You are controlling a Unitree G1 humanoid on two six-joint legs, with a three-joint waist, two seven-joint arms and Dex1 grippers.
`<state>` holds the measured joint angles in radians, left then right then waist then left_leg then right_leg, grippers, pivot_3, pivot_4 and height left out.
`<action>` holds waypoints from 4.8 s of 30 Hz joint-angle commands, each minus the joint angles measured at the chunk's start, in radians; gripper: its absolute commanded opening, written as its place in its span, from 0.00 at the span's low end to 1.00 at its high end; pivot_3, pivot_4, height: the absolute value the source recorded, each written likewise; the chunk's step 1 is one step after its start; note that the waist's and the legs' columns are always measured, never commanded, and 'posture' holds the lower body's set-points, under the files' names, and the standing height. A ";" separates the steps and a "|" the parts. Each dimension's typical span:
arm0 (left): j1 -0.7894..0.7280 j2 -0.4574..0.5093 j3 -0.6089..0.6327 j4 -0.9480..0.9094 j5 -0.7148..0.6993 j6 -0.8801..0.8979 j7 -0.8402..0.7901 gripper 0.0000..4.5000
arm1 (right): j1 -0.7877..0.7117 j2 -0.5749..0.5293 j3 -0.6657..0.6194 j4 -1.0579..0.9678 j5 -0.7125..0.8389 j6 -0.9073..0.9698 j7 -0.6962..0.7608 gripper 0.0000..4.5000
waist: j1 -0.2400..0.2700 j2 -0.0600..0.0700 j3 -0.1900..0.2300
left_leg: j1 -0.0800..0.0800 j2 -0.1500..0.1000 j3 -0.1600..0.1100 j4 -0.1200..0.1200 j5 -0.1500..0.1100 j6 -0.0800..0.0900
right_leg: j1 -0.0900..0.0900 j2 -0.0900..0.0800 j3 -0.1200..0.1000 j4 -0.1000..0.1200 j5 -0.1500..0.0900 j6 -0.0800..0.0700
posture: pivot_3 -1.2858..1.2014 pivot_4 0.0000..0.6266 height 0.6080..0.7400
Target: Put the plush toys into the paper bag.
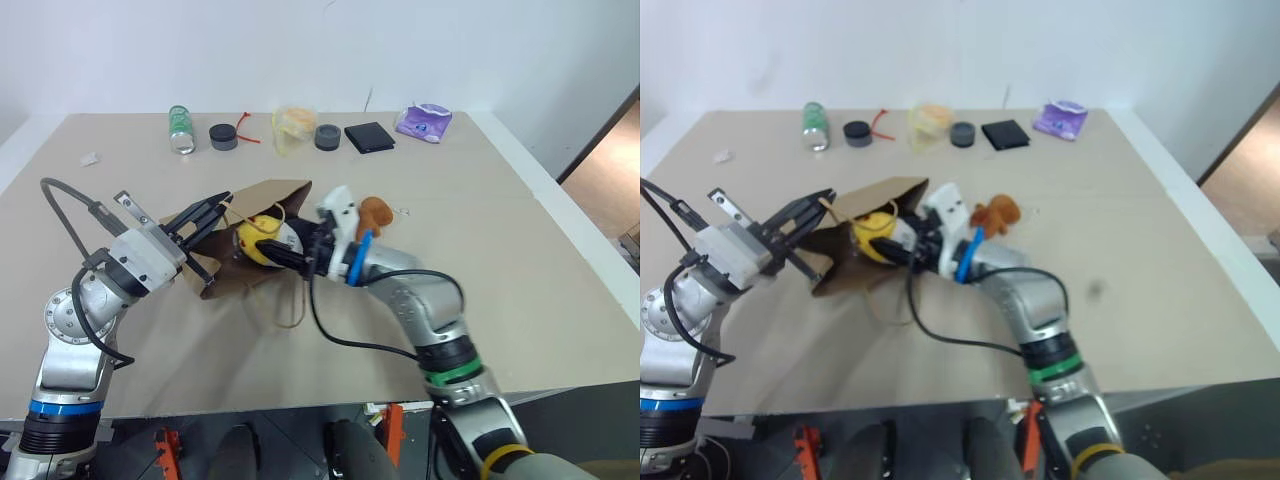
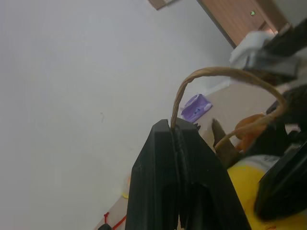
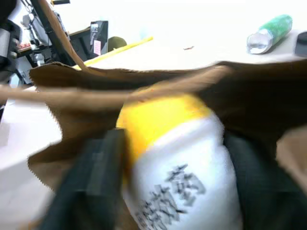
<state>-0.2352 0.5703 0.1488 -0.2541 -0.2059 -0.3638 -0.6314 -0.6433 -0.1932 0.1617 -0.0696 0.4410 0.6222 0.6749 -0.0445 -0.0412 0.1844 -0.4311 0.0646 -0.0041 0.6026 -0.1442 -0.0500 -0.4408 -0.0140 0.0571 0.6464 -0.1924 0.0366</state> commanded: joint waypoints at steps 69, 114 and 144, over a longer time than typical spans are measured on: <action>-0.035 -0.008 0.016 0.011 -0.011 -0.013 0.017 0.00 | -0.115 0.002 -0.026 0.160 0.088 0.044 0.131 0.00 | -0.004 0.003 0.002 | 0.004 0.001 0.000 0.001 -0.005 0.005 | -0.001 0.010 0.012 0.000 0.002 -0.002 | 0.52 0.24 1.00; -0.052 -0.014 0.022 0.011 -0.021 0.047 0.024 0.00 | 0.232 -0.214 0.274 0.118 -0.546 -0.787 0.175 0.94 | -0.005 0.001 0.001 | 0.007 0.000 0.001 0.001 -0.005 0.004 | 0.001 0.010 0.013 0.000 0.001 -0.002 | 0.52 0.24 1.00; -0.071 -0.041 0.128 0.010 -0.075 0.177 0.152 0.00 | 0.007 -0.207 0.034 0.186 -0.566 -1.253 -0.136 0.01 | -0.004 0.001 0.001 | 0.007 0.000 0.001 0.000 -0.006 0.003 | 0.002 0.010 0.015 0.000 0.000 -0.001 | 0.52 0.24 1.00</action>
<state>-0.3166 0.5285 0.2432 -0.2075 -0.2753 -0.1874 -0.4909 -0.6178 -0.3996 0.1981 0.1543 -0.1468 -0.6161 0.5293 -0.0481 -0.0401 0.1855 -0.4245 0.0646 -0.0033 0.6026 -0.1500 -0.0474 -0.4392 -0.0038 0.0720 0.6466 -0.1928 0.0359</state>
